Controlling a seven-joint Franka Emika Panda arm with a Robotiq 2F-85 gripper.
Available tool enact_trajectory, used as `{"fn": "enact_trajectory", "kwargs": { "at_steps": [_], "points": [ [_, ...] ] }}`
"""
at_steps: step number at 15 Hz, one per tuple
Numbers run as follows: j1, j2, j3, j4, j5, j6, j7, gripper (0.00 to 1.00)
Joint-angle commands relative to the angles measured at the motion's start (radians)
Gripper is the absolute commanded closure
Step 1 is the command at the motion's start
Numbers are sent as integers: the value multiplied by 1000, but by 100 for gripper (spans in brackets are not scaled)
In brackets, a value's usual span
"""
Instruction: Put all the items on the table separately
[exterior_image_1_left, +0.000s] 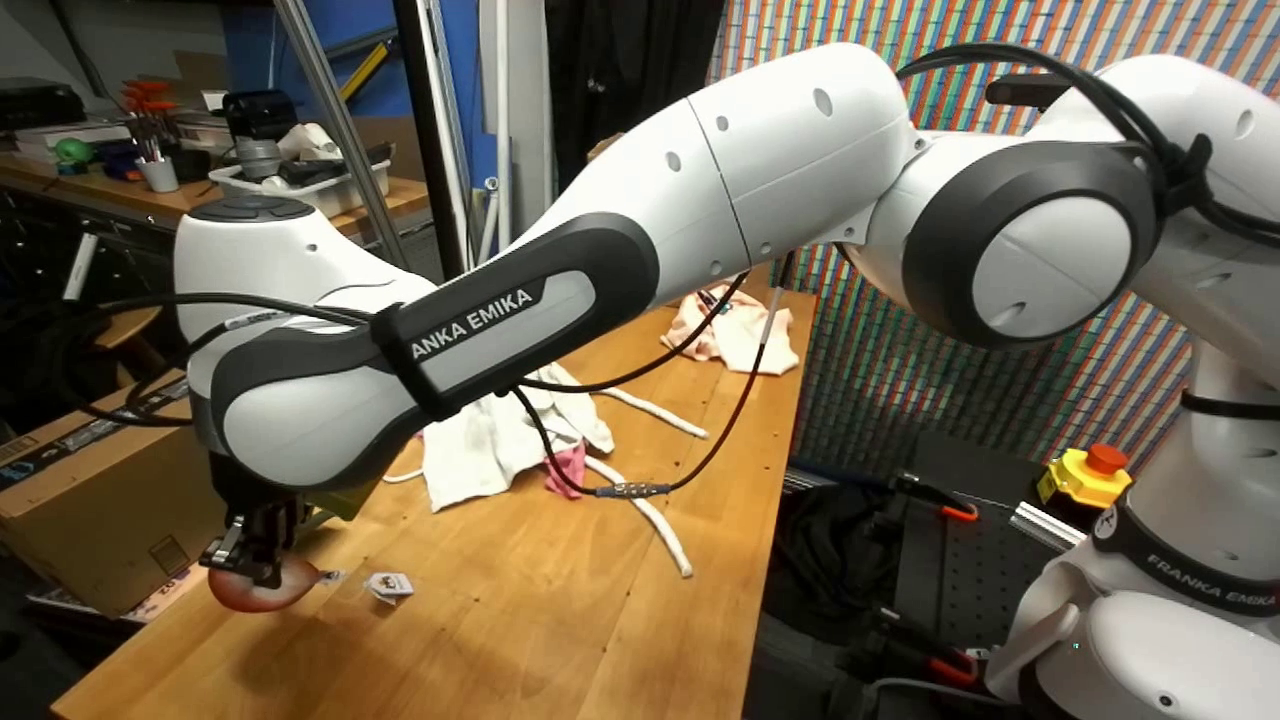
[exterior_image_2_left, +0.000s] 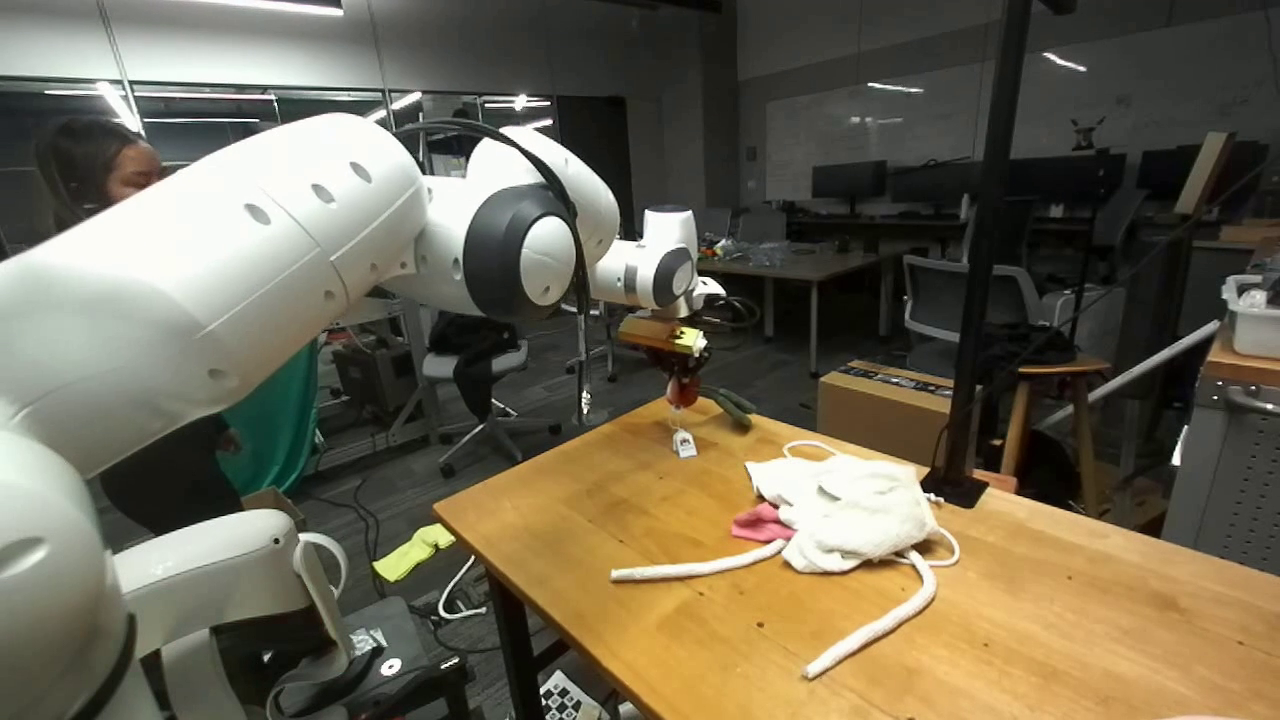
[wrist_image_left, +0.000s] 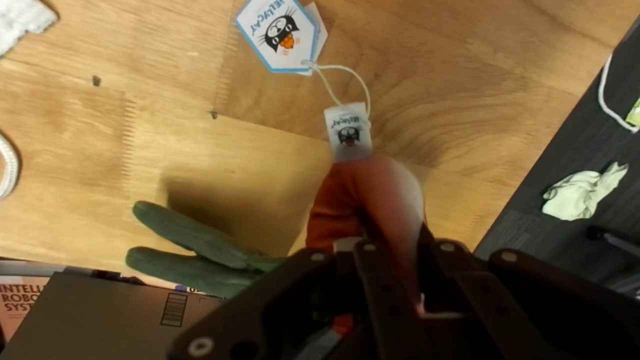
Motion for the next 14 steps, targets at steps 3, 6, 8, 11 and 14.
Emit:
{"fn": "enact_trajectory", "kwargs": {
  "at_steps": [3, 6, 8, 11, 14],
  "points": [
    [8, 98, 24, 156, 46, -24, 21, 93],
    [14, 123, 32, 188, 66, -21, 31, 93],
    [19, 120, 37, 180, 56, -11, 36, 93],
    [32, 128, 33, 190, 46, -15, 32, 93],
    [40, 138, 27, 204, 43, -27, 31, 59]
  ]
}}
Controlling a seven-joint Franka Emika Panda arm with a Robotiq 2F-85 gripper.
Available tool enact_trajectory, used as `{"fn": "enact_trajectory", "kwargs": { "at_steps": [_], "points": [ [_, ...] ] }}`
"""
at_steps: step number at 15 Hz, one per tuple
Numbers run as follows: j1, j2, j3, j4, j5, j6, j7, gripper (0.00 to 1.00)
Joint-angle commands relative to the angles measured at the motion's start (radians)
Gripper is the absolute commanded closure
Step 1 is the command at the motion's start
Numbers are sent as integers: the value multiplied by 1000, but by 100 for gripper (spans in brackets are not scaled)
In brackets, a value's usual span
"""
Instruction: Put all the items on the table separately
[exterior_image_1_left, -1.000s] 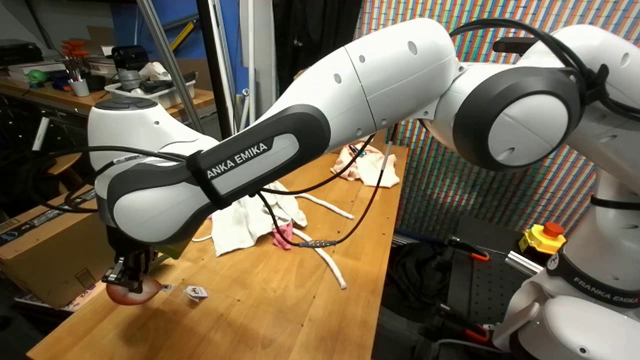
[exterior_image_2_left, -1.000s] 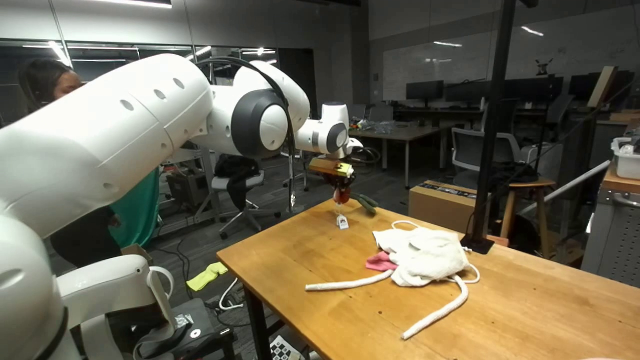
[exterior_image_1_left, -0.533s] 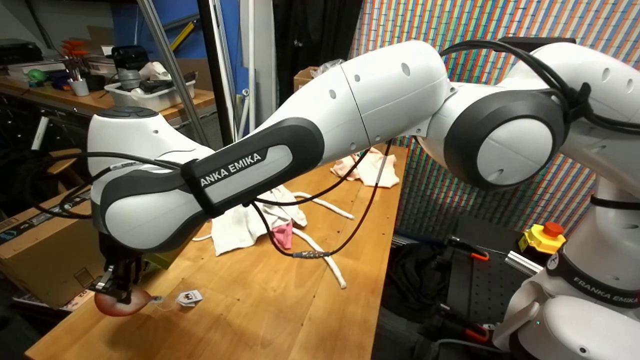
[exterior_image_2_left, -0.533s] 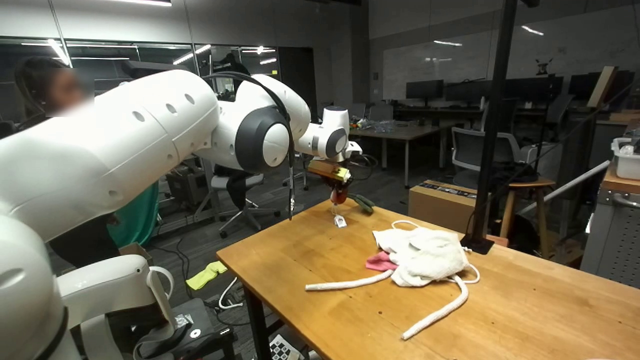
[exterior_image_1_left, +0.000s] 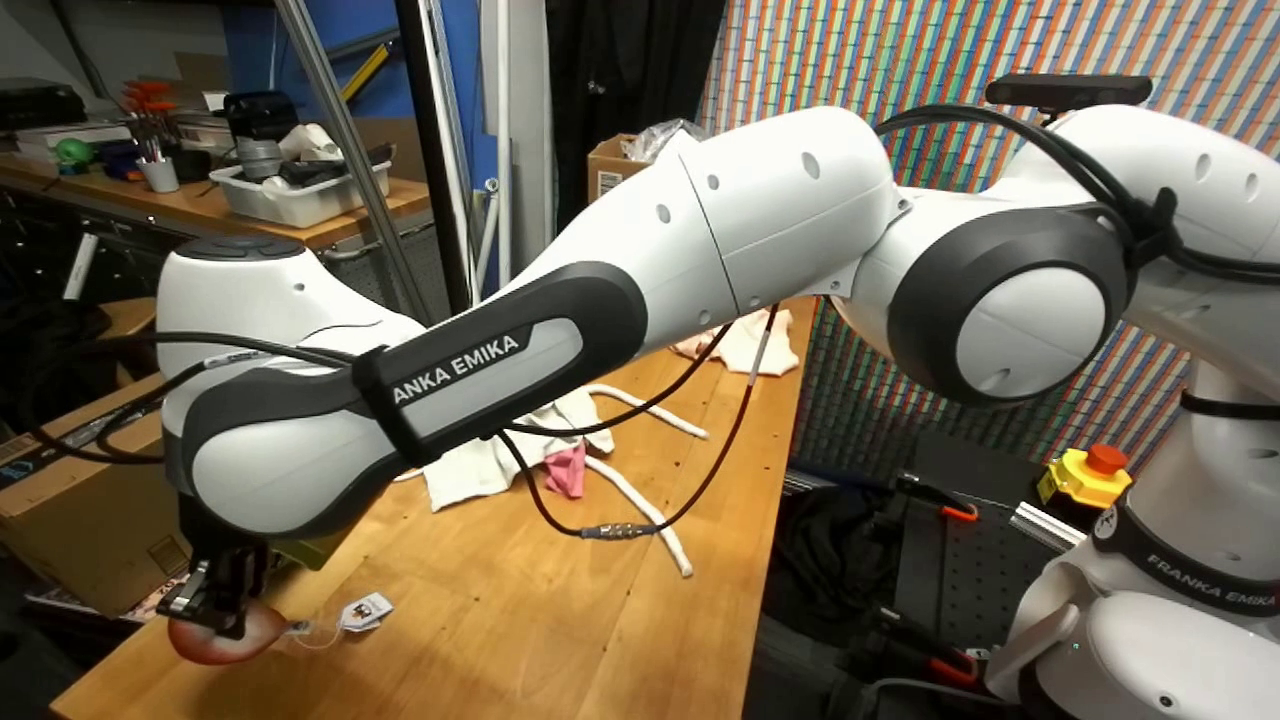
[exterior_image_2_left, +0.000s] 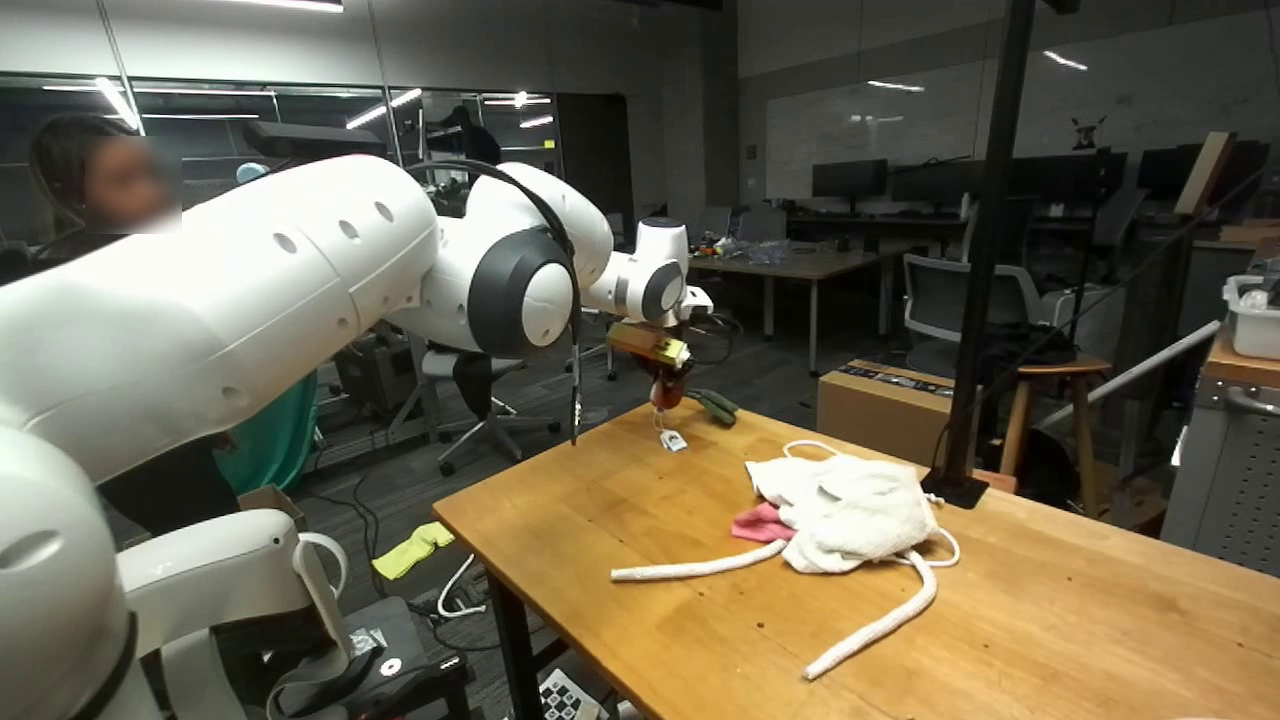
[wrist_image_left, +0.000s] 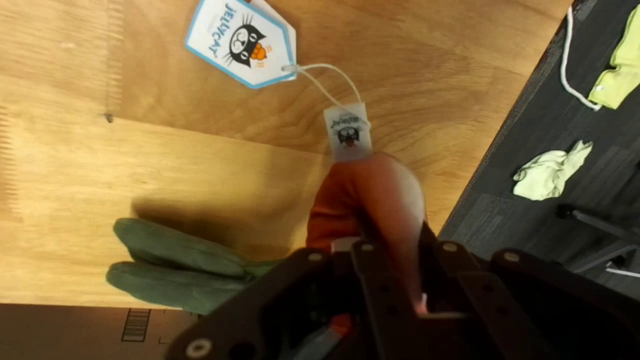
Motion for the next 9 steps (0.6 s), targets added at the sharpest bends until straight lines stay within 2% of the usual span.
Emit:
{"fn": "enact_trajectory", "kwargs": {
  "at_steps": [1, 7, 8, 9],
  "points": [
    [12, 40, -5, 79, -3, -28, 6, 52],
    [14, 27, -36, 75, -31, -88, 7, 7],
    [13, 18, -47, 69, -42, -114, 3, 1],
    [15, 15, -64, 69, -58, -136, 9, 0]
  ]
}}
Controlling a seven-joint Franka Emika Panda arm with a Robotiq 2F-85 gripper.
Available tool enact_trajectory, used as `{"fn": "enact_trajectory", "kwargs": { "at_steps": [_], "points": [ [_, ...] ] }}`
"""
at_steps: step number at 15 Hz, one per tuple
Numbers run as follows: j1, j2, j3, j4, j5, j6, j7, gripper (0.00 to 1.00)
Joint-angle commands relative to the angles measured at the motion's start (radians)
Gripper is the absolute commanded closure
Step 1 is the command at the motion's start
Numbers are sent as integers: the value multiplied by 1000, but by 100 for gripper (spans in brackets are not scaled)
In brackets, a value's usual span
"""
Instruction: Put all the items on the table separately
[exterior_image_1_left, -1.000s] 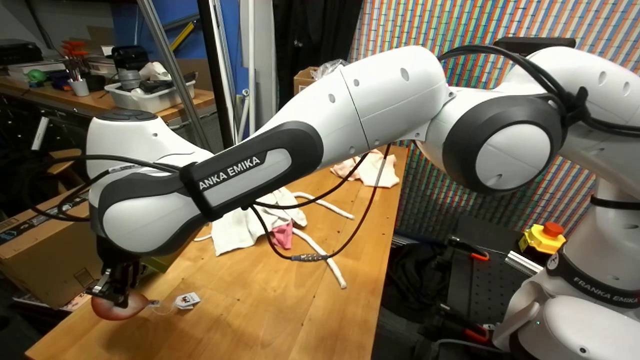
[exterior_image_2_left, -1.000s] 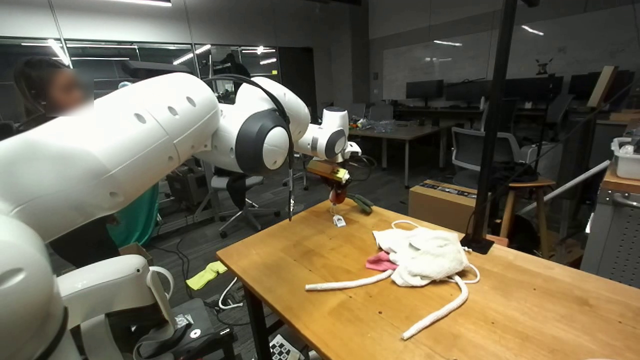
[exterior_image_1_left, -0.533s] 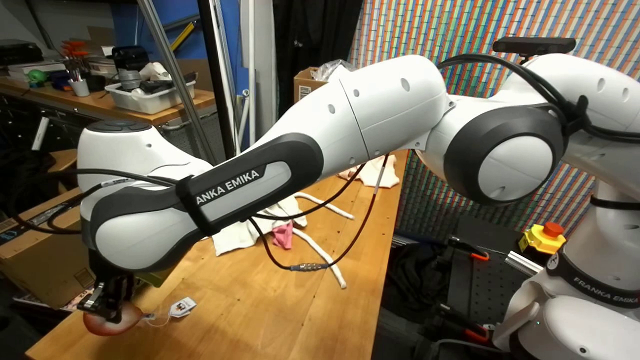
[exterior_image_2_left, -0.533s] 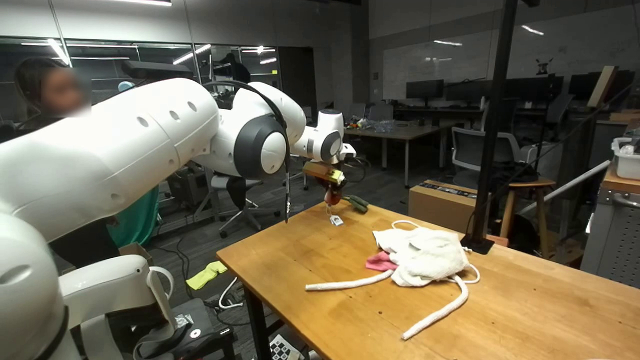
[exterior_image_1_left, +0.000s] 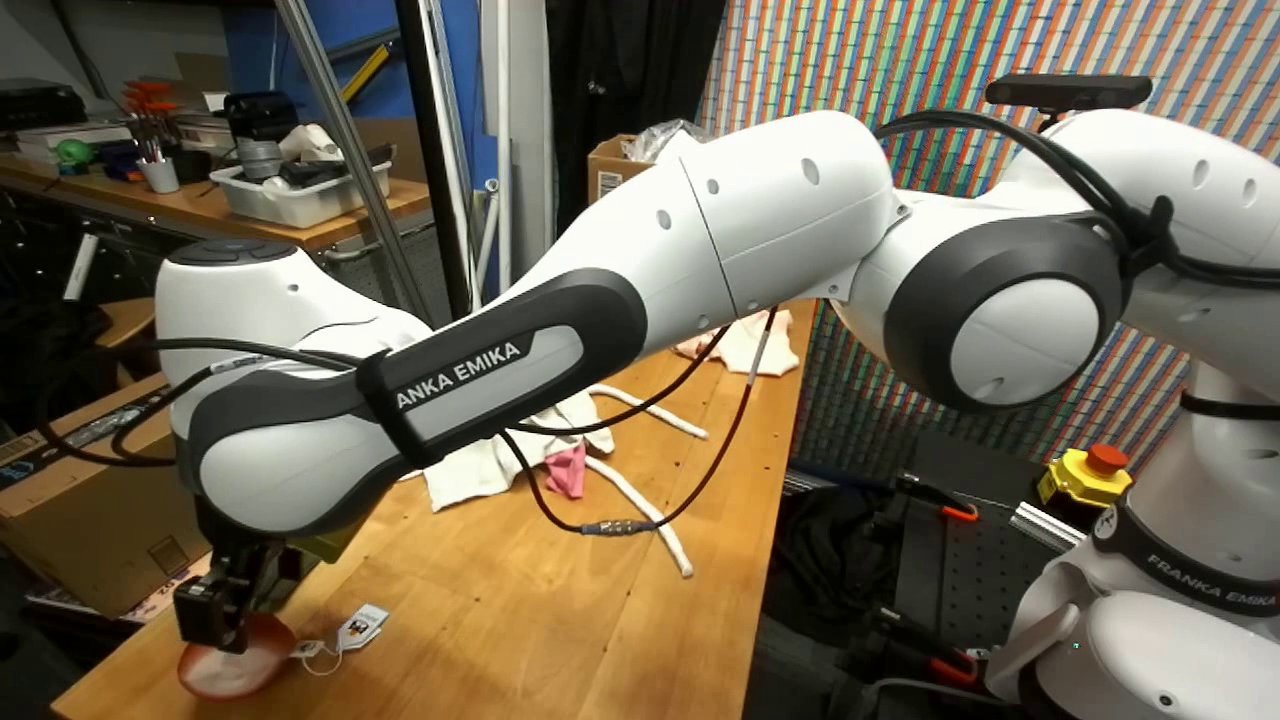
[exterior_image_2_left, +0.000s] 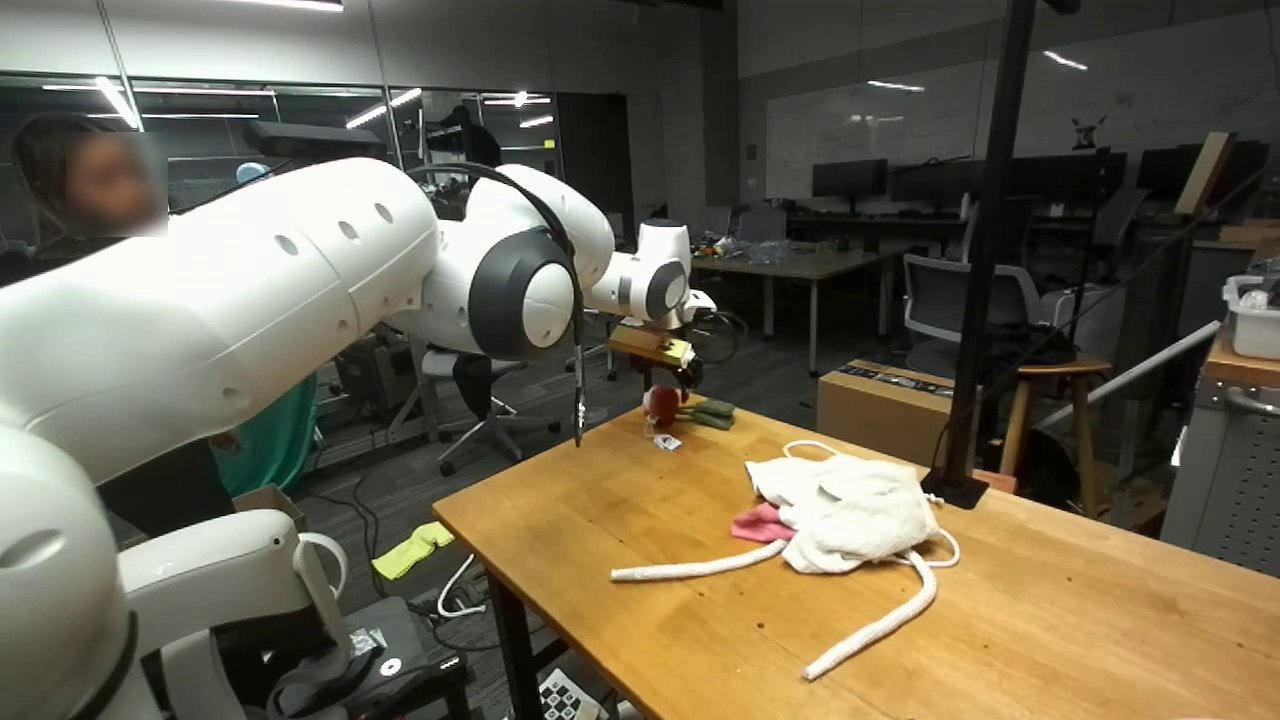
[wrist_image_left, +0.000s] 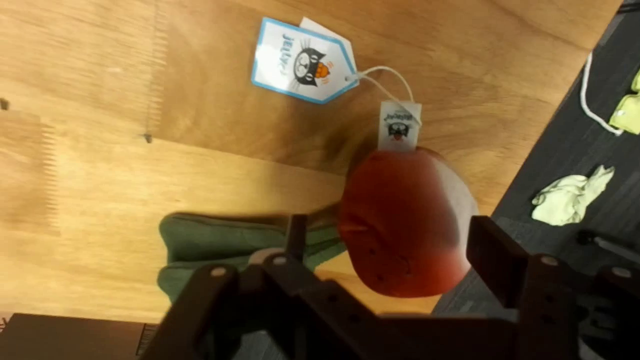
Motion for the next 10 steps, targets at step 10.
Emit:
{"fn": "enact_trajectory", "kwargs": {
  "at_steps": [10],
  "points": [
    [-38, -90, -200, -72, -124, -147, 67, 0]
  ]
}}
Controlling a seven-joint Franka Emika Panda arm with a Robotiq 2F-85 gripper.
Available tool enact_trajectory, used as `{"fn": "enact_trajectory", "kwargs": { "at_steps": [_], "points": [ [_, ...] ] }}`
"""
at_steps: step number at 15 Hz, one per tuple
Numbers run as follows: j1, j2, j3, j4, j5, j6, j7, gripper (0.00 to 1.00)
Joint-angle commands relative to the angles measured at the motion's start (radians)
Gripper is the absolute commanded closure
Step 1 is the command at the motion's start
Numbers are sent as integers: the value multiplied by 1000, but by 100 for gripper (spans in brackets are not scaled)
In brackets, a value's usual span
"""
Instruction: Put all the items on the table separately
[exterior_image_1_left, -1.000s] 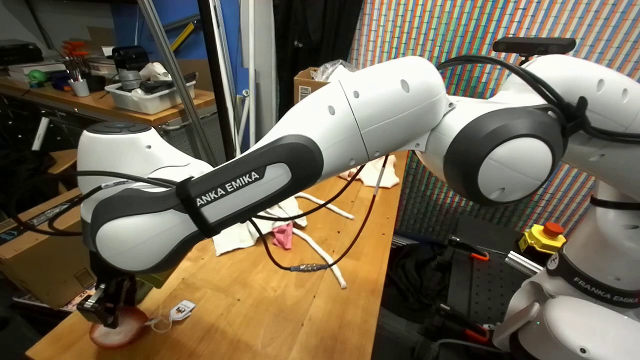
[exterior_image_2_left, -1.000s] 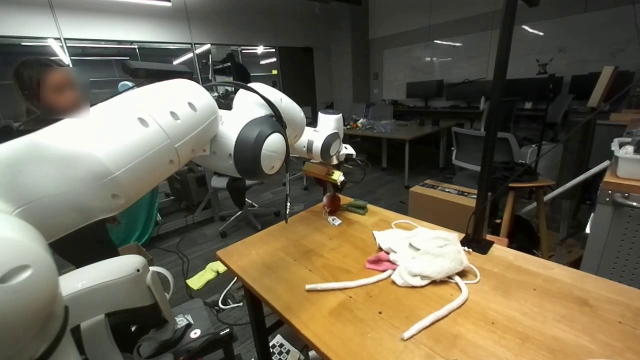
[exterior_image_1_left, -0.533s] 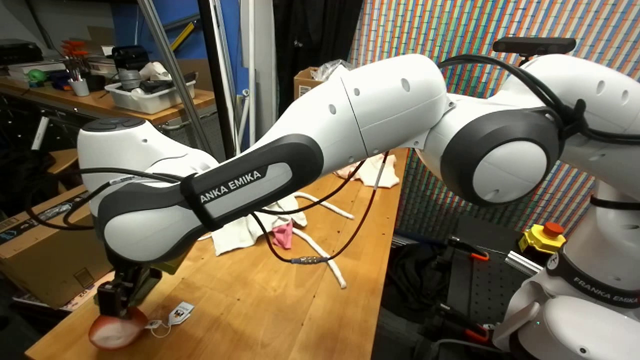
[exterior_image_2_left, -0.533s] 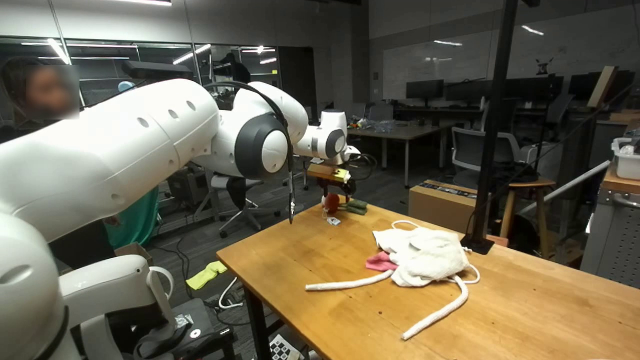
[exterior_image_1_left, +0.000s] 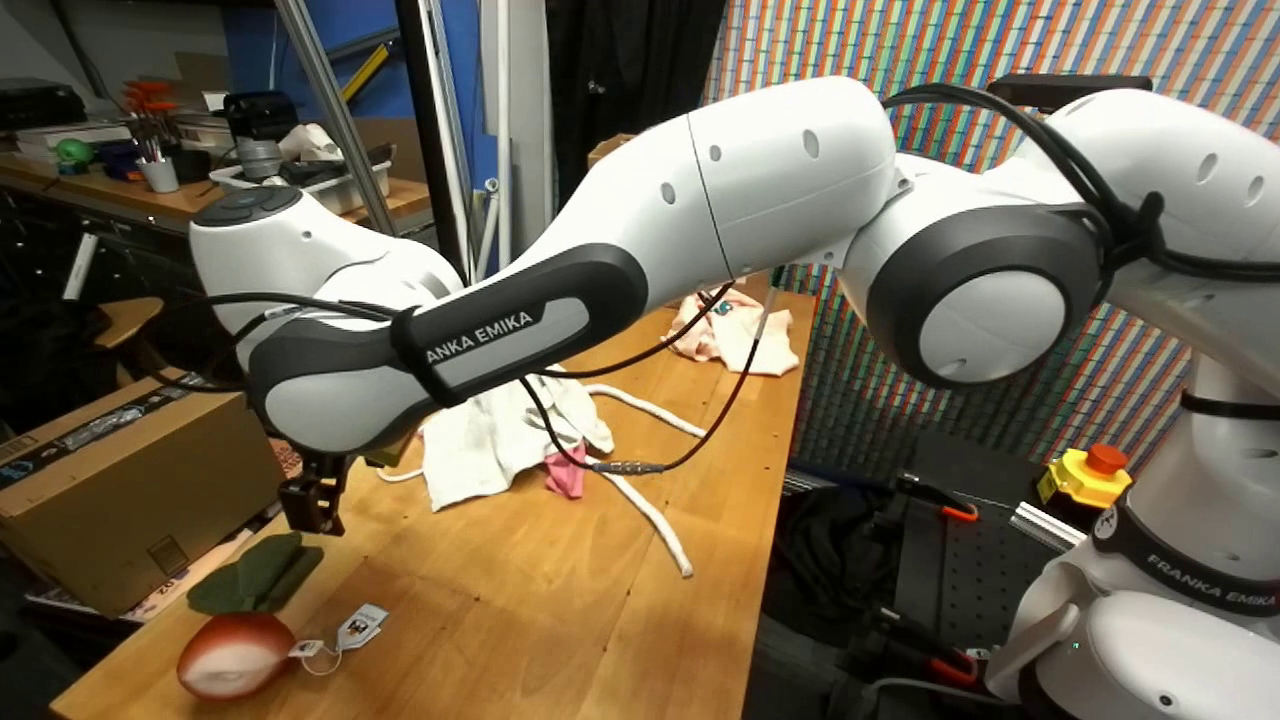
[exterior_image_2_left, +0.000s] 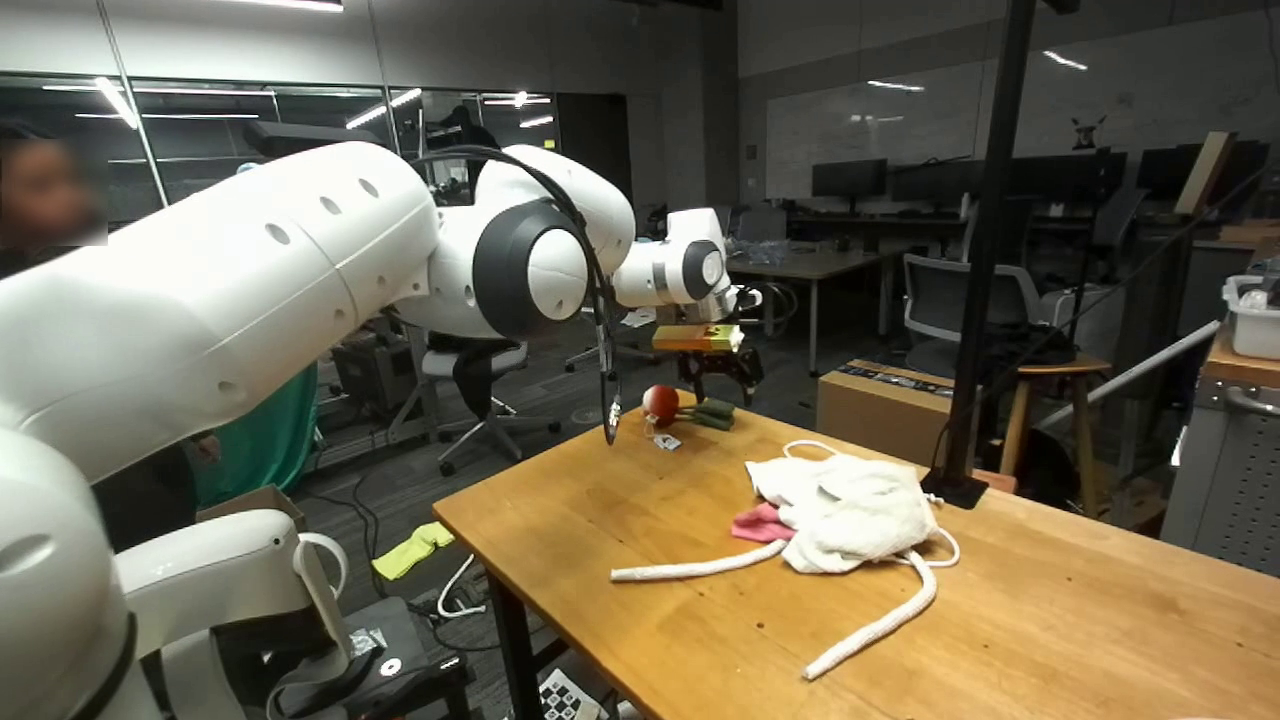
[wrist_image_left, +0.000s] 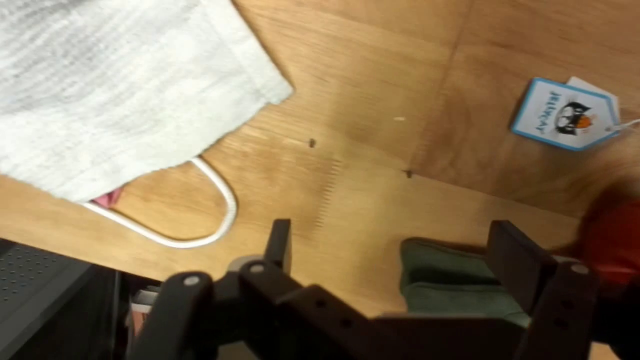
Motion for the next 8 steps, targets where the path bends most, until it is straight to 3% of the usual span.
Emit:
{"fn": "enact_trajectory", "kwargs": {
  "at_steps": [1, 8],
  "points": [
    [-27, -54, -51, -86, -12, 10, 63, 0],
    [-104, -131, -112, -249, -4, 40, 119, 0]
  ]
}}
